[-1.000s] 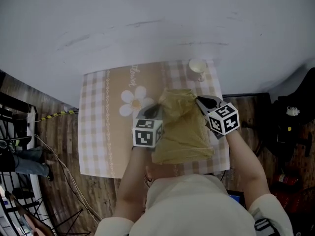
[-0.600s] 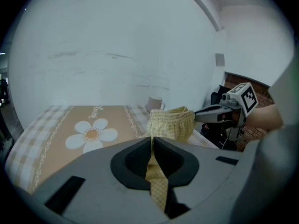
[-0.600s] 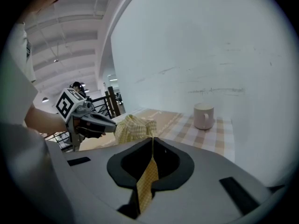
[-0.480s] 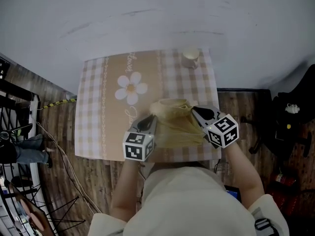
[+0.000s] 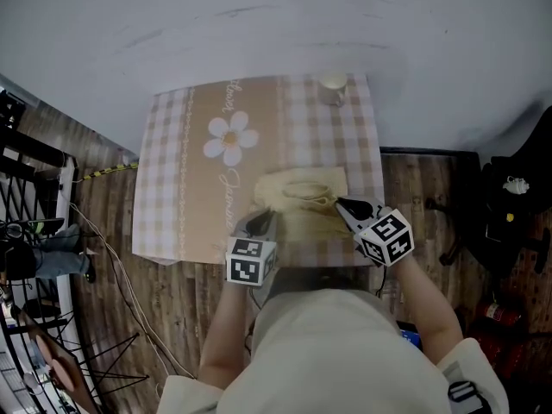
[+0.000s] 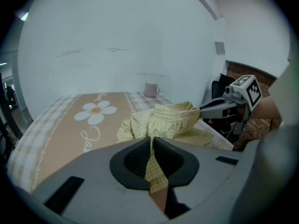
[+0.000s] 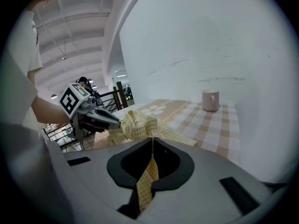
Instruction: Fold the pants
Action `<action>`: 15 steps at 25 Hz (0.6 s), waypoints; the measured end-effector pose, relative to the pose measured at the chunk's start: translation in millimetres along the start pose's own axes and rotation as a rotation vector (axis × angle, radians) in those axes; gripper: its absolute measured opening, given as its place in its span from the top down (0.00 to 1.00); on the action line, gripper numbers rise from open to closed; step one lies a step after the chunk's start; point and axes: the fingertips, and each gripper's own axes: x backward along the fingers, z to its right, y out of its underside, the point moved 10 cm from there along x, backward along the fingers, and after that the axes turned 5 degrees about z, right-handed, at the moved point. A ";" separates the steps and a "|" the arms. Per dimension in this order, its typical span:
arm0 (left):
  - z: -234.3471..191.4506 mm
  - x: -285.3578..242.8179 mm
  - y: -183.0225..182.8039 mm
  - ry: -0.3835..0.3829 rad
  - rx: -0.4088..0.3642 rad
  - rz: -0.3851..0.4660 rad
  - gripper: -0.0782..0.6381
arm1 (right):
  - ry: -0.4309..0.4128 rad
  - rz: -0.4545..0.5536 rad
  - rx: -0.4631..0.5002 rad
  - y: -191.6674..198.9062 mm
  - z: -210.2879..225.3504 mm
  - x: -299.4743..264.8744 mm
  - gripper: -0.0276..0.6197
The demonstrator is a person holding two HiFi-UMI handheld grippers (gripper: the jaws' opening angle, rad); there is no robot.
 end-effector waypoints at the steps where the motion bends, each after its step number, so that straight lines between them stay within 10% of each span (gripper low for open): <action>1: 1.6 0.4 3.6 -0.004 0.004 -0.010 0.86 | -0.002 -0.006 0.000 3.4 -1.7 0.2 0.94; 15: 19.9 20.2 43.2 -0.064 0.049 -0.094 0.86 | -0.001 -0.088 0.013 40.5 -25.3 9.4 0.94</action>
